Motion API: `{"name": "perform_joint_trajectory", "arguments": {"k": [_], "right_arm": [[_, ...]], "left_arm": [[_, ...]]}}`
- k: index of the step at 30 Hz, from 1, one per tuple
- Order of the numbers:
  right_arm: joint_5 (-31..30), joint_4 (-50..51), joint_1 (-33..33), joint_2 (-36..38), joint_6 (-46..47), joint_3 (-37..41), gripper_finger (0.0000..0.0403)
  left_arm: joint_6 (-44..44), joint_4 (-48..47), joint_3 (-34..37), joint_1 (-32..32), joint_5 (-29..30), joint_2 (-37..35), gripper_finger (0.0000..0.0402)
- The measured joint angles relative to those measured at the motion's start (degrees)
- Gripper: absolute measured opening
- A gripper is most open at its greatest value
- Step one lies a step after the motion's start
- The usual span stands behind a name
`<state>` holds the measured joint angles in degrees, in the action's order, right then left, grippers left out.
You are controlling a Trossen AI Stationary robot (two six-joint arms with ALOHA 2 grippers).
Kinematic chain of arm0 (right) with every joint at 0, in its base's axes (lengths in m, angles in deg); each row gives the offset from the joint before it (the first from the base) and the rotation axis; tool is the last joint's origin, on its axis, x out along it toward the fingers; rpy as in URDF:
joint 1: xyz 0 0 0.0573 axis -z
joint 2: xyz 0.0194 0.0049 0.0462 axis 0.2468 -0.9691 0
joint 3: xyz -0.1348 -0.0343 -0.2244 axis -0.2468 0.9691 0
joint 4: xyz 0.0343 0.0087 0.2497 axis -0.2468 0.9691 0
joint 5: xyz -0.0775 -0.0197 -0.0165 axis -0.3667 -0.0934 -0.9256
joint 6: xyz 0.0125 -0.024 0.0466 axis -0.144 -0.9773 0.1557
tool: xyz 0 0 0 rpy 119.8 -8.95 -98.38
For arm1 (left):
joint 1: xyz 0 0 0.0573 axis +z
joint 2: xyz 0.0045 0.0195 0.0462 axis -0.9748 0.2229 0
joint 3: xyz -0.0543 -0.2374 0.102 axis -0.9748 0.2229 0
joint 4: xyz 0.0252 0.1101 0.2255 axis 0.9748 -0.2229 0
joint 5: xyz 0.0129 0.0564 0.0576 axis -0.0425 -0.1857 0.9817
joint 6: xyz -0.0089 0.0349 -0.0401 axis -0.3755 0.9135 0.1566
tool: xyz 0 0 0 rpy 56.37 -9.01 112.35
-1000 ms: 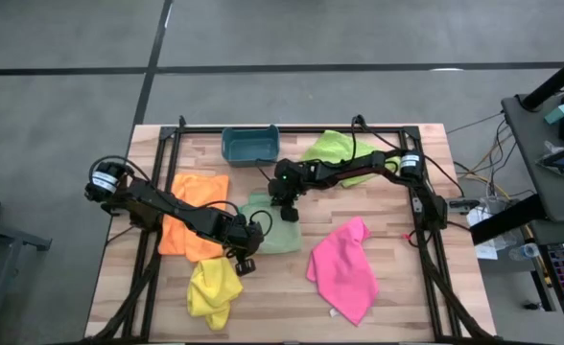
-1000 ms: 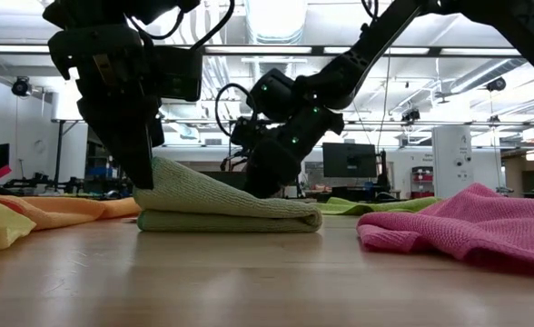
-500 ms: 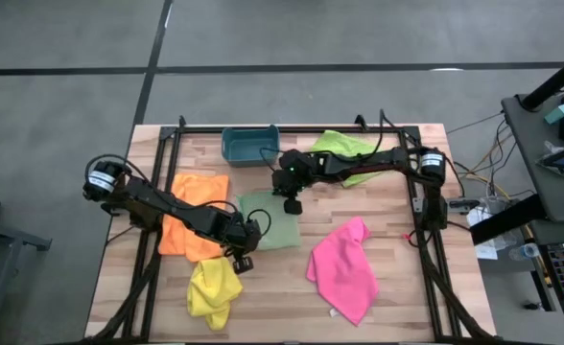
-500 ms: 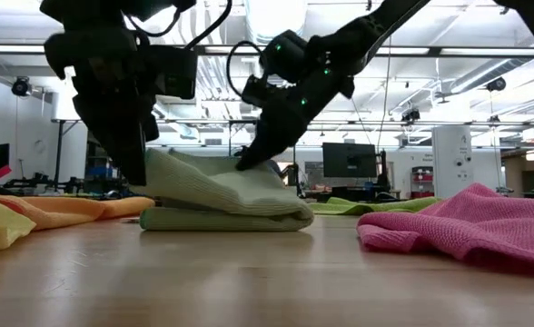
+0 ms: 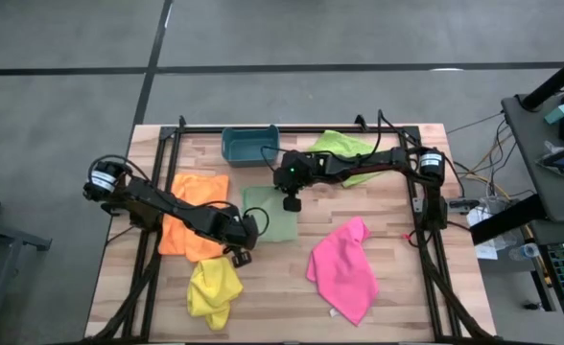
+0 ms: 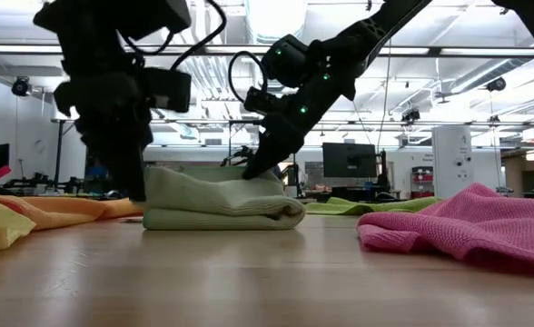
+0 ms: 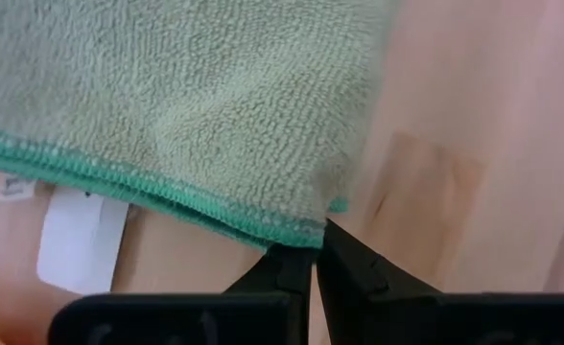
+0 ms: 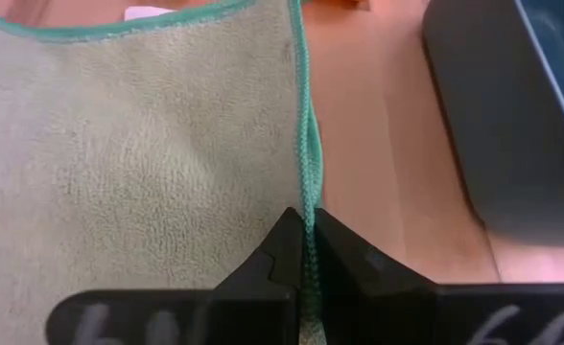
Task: Fold microfiber towels
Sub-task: Fold the blue towel
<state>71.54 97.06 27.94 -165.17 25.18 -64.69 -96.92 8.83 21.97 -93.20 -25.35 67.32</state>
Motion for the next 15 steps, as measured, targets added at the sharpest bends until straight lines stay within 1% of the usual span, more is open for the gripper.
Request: {"name": "perform_joint_trajectory", "arguments": {"k": [4, 7, 11, 15], "right_arm": [[0.0, 0.0, 0.0, 0.0, 0.5, 0.0, 0.0009], [0.0, 0.0, 0.0, 0.0, 0.8, 0.1, 0.0009], [0.0, -0.2, 0.0, 0.0, 2.6, 0.1, 0.0016], [0.0, -0.2, 0.1, 0.0, 3.0, 0.2, 0.0043]], "left_arm": [[-1.3, 3.1, 1.8, 0.0, 0.0, 0.0, 0.0001], [-1.4, 5.4, 2.1, 0.1, 0.0, 0.0, 0.0015], [-1.4, 5.7, 2.2, 0.2, 0.2, 0.0, 0.0052], [-1.5, 5.6, 2.5, 0.3, 0.3, 0.0, 0.0098]]}}
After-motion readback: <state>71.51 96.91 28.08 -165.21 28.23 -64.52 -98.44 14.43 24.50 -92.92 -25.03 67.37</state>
